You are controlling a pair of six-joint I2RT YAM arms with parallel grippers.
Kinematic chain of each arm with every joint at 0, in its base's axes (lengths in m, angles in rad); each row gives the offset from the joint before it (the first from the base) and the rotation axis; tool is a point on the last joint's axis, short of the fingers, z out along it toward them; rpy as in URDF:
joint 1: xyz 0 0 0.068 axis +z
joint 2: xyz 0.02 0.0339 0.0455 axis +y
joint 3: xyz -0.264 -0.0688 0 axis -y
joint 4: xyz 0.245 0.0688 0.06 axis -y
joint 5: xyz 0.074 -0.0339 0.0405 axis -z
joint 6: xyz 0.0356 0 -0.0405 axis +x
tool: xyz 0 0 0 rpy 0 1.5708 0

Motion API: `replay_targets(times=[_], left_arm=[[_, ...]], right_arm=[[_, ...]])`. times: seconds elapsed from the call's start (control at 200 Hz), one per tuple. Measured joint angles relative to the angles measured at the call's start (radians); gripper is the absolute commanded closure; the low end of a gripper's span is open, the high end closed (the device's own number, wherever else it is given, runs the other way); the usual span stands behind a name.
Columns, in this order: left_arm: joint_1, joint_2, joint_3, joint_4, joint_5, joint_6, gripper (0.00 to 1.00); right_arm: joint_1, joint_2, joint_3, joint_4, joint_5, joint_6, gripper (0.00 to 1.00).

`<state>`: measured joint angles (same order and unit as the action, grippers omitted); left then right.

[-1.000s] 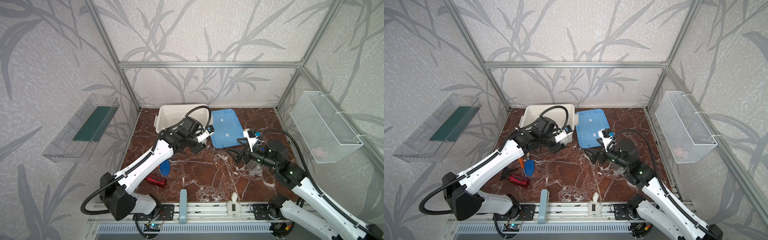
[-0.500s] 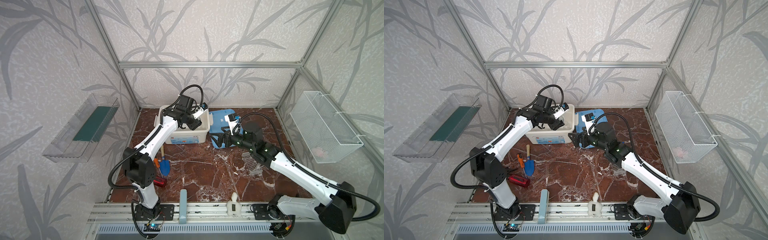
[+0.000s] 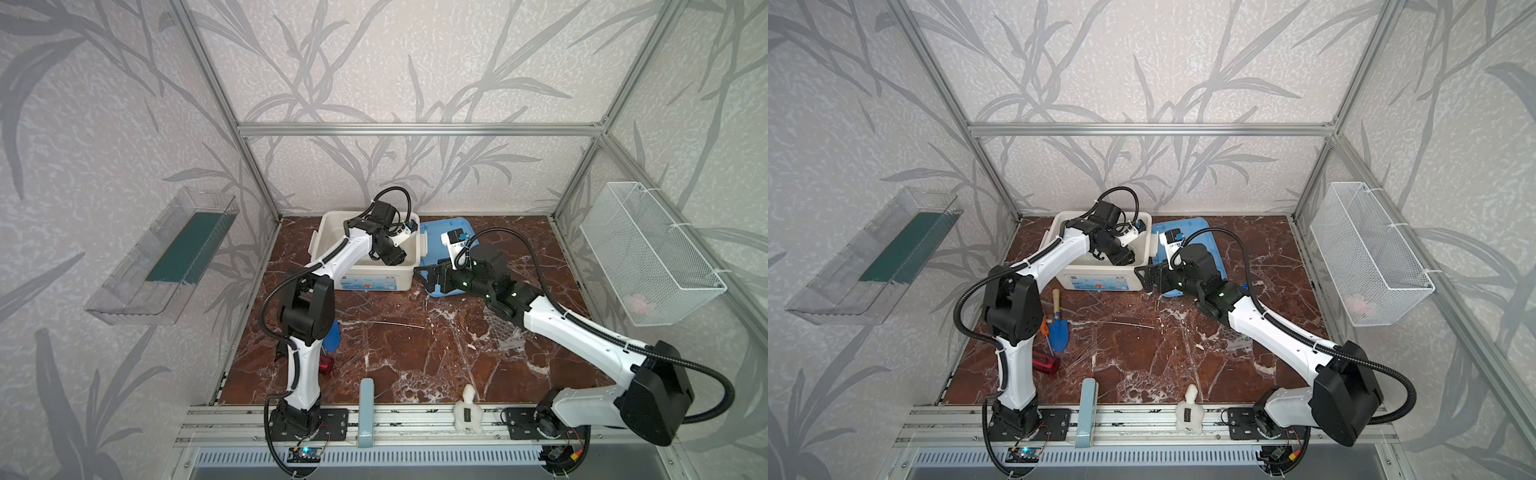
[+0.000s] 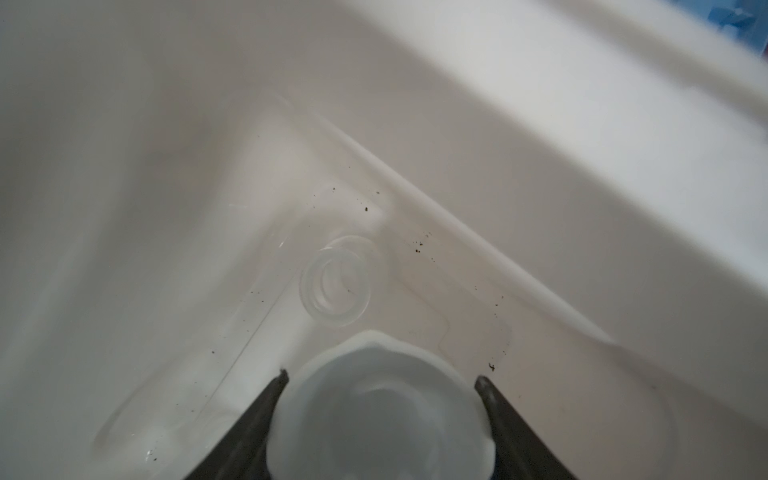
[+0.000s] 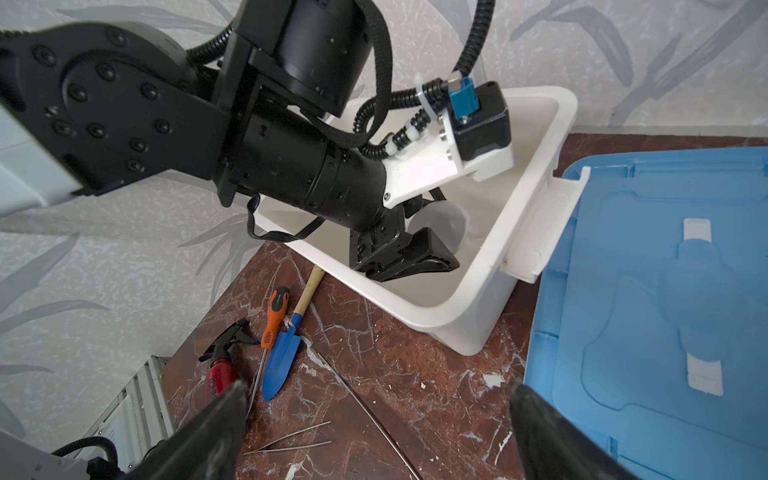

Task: Organize the chemistry lab equipment
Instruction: 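Lower the porcelain dish into the bin and open the left gripper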

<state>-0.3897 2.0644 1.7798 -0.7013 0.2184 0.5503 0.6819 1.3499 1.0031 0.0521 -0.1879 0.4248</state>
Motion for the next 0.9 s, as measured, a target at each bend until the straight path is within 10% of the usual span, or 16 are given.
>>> replay_targets(times=[0.9], left_arm=[[0.02,0.014,-0.108,0.173,0.115,-0.067,0.49]], right_arm=[[0.0,0.026,-0.007,0.034,-0.004,0.025,0.03]])
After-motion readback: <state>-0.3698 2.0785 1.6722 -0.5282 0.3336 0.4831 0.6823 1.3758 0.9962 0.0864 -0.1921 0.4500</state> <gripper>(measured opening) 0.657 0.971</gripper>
